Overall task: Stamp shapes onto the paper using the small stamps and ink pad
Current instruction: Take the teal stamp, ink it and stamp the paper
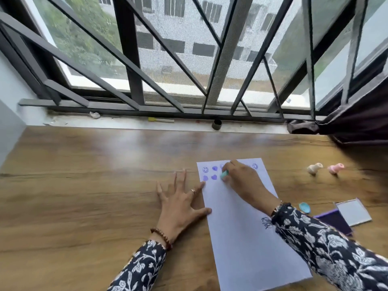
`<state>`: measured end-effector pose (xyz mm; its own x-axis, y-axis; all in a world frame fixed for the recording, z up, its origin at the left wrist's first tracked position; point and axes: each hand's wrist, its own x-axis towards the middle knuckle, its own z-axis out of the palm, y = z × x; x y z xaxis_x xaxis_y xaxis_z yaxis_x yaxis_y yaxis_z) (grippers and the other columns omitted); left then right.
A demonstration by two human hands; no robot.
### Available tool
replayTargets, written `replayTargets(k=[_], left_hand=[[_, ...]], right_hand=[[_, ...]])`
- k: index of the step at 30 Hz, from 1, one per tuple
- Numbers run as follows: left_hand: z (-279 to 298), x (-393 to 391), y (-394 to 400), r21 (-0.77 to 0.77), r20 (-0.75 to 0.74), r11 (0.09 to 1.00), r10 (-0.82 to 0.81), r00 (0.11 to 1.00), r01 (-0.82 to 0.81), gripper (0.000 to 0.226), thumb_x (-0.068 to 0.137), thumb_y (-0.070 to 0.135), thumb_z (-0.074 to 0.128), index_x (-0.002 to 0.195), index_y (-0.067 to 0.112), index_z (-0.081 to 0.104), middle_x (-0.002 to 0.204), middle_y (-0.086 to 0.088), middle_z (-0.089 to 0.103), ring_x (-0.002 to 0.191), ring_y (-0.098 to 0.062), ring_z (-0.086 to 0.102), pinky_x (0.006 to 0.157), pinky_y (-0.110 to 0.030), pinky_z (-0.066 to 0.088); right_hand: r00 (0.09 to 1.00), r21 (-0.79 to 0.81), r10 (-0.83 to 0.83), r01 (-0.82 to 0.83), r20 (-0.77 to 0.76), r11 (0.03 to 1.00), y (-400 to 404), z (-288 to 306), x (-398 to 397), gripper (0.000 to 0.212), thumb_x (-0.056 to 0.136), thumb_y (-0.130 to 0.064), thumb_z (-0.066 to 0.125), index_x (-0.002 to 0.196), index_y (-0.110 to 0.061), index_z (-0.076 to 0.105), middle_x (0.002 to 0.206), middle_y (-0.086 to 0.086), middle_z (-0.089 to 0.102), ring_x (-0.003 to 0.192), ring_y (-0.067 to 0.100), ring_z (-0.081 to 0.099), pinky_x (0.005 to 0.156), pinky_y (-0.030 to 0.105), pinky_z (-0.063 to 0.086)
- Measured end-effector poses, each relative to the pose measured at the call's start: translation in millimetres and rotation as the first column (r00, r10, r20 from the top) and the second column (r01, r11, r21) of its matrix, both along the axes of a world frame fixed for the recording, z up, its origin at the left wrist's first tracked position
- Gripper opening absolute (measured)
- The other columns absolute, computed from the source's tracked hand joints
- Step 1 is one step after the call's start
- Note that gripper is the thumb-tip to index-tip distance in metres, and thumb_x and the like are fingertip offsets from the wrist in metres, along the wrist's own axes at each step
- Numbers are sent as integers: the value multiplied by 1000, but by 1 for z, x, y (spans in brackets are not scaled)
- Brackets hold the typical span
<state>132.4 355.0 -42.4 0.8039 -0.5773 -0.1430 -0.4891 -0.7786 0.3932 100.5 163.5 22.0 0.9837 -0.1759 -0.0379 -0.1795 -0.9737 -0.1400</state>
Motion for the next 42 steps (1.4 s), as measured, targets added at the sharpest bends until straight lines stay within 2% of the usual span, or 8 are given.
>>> replayTargets(k=[7, 11, 15, 19, 25, 32, 38, 42], left_hand=[[0, 2, 0, -22, -47, 1000, -8, 999, 7, 73, 65, 74, 51, 129, 57, 20, 157, -1, -10, 142, -22, -15, 101, -62, -19], [6, 1, 2, -25, -70, 1000, -15, 997, 13, 74, 64, 75, 51, 128, 60, 18, 157, -1, -9, 142, -23, -14, 105, -64, -15], [12, 6, 4, -71, -153, 997, 7, 988, -18, 79, 63, 79, 47, 129, 63, 6, 157, 4, -4, 143, -20, -10, 107, -63, -10], [23, 3, -2, -137, -192, 986, 70, 979, -97, 74, 71, 69, 54, 132, 55, 16, 157, 2, 3, 143, -19, -5, 108, -63, -7], [50, -44, -71, -249, 47, 967, -45, 998, 55, 51, 80, 49, 58, 127, 37, 42, 142, 10, 36, 139, -12, 16, 105, -41, -8], [49, -110, -194, -220, -43, 927, -321, 946, 305, 35, 90, 33, 50, 124, 31, 47, 127, 2, 49, 125, -13, 36, 103, -42, 11], [38, -124, -247, -194, -32, 927, -334, 942, 322, 33, 87, 26, 52, 120, 23, 51, 127, -3, 50, 118, -20, 44, 84, -29, 18], [43, -129, -254, -430, -168, 877, -311, 936, 214, 28, 85, 13, 61, 112, 8, 58, 110, -15, 61, 101, -24, 57, 84, -24, 40]], right_hand=[[964, 58, 144, -135, -225, 989, -12, 11, 33, 14, 76, -9, 61, 89, -6, 65, 99, 12, 65, 90, 29, 59, 66, 27, 35], [966, 378, -20, 120, -257, 918, -26, 23, 29, 16, 72, -13, 73, 87, -8, 70, 79, 6, 66, 75, 19, 59, 58, 20, 43], [871, 906, -420, 366, -255, 210, -44, 30, -12, 9, 75, -6, 70, 82, -10, 72, 79, 4, 71, 65, 7, 66, 58, 12, 54], [793, 922, -487, 381, -366, -72, -76, 34, -77, 8, 79, -8, 65, 82, -10, 72, 73, -2, 77, 67, 9, 71, 58, 14, 56], [701, 905, -582, 391, -412, -170, -130, 36, -166, 11, 82, 0, 59, 86, -5, 67, 68, 4, 76, 62, 12, 71, 53, 17, 57], [668, 928, -660, 348, -343, -130, -180, 33, -215, 9, 81, -2, 63, 79, -9, 69, 65, -1, 71, 59, 9, 68, 54, 16, 57], [734, 952, -637, 307, -237, 0, -197, 20, -223, 15, 81, 1, 63, 76, -13, 69, 74, 4, 64, 66, 8, 65, 58, 15, 55], [792, 914, -602, 316, -105, 256, -199, 18, -223, 23, 78, -4, 68, 75, -27, 70, 76, -4, 66, 77, 14, 64, 76, 31, 53]])
